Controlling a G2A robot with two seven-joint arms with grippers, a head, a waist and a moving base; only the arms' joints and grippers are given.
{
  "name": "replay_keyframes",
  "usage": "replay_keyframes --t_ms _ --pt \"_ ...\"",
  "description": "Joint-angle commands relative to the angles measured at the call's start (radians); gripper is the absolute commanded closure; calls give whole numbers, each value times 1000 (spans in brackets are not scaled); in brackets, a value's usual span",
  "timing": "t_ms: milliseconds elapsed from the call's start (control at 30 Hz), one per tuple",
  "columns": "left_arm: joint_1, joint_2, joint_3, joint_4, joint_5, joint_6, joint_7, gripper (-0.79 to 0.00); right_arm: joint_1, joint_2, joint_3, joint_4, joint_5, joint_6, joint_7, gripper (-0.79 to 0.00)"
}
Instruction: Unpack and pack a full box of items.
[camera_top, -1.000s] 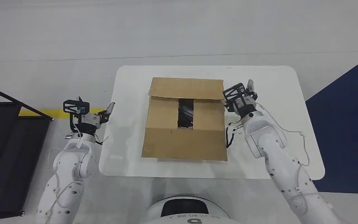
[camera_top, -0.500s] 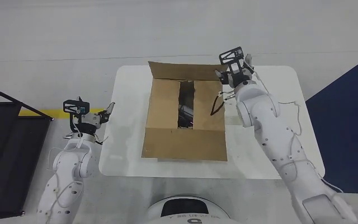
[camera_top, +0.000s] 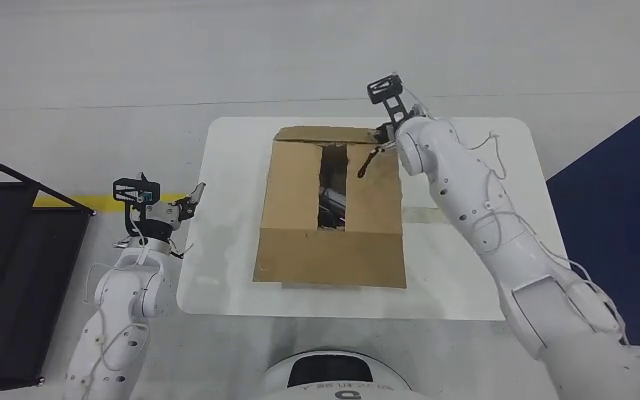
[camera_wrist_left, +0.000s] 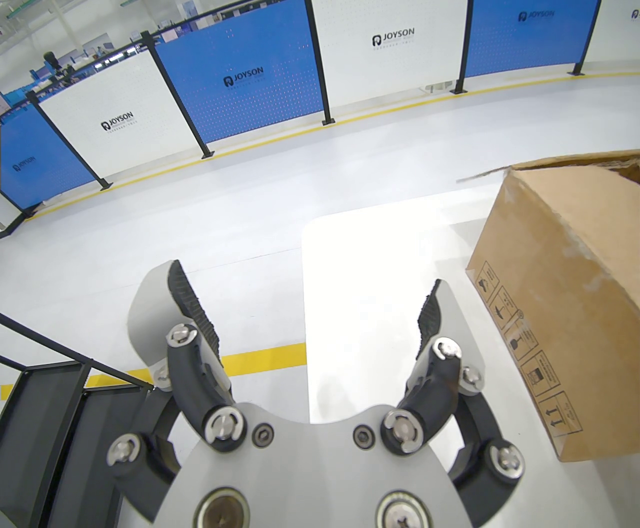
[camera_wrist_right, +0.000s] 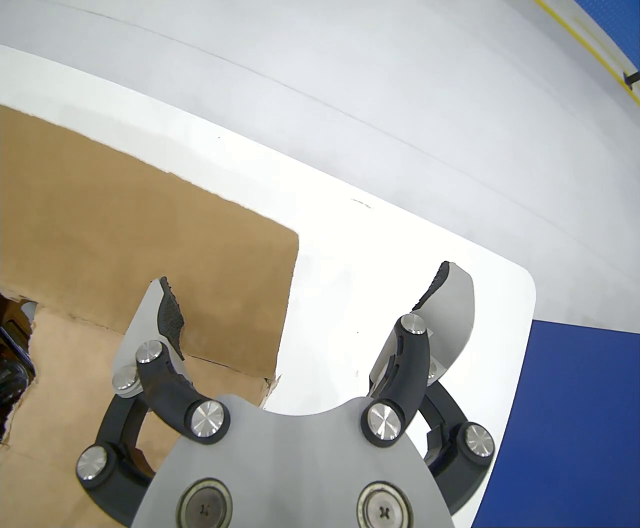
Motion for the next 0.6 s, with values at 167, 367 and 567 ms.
replay_keyframes --t_ms 167,367,567 --pt "0 0 0 0 0 0 0 -785 -49 0 61 -83 23 64 -89 -785" --pt "0 0 0 0 0 0 0 -785 -306 51 205 -448 -41 34 -181 -785" --pt "0 0 0 0 0 0 0 -785 -306 51 205 -448 -41 34 -181 -785"
